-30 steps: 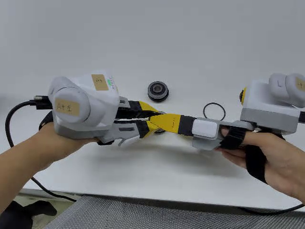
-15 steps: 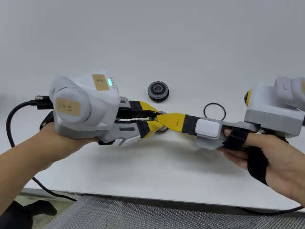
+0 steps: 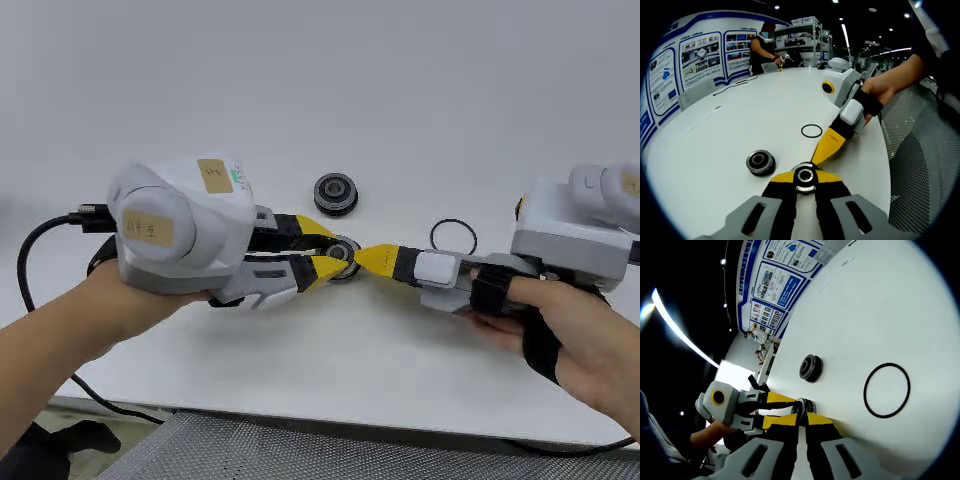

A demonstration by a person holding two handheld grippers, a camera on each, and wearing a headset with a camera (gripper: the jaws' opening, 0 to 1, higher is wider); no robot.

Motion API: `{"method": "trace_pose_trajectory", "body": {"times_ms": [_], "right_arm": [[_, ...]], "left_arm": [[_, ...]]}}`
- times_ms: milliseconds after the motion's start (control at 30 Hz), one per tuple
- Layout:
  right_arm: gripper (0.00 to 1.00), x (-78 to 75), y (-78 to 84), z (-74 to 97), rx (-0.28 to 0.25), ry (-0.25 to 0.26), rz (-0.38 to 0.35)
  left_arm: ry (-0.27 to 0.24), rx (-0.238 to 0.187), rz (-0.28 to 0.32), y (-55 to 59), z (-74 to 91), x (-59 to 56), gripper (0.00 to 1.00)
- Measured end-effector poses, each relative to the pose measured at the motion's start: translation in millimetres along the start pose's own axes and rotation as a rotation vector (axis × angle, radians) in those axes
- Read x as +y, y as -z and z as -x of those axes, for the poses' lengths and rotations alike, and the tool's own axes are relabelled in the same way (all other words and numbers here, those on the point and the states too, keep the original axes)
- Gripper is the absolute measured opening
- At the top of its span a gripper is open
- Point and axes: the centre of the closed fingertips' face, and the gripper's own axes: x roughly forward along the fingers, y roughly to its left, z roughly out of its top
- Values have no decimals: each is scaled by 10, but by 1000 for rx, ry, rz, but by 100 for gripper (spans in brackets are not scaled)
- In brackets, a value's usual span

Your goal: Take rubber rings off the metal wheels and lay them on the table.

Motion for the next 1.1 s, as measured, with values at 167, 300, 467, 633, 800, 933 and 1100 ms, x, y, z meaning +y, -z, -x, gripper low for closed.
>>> {"method": "trace_pose_trajectory", "body": {"times_ms": [167,300,467,633,800,933,1100], "right_arm": [[4,-6,5,3,7,16,-4],[2,10,8,13,18,29,12],[2,22,11,13,21,46,50],[1,60,9,12,29,75,105],[1,82,10,-4,32,75,114],[1,91,12,-13,35,69,113],[1,129,14,-22,42,58,146]], "left_arm": [[-1,0,-2,3,1,2,13],[-2,0,-3,8,3,7,13],[-9,7,-5,8,6,5,13],[-12,8,-5,7,9,3,13],[-12,11,-7,6,11,1,13],[-9,10,-7,7,12,-4,13],[-8,9,-8,5,12,-7,13]]}}
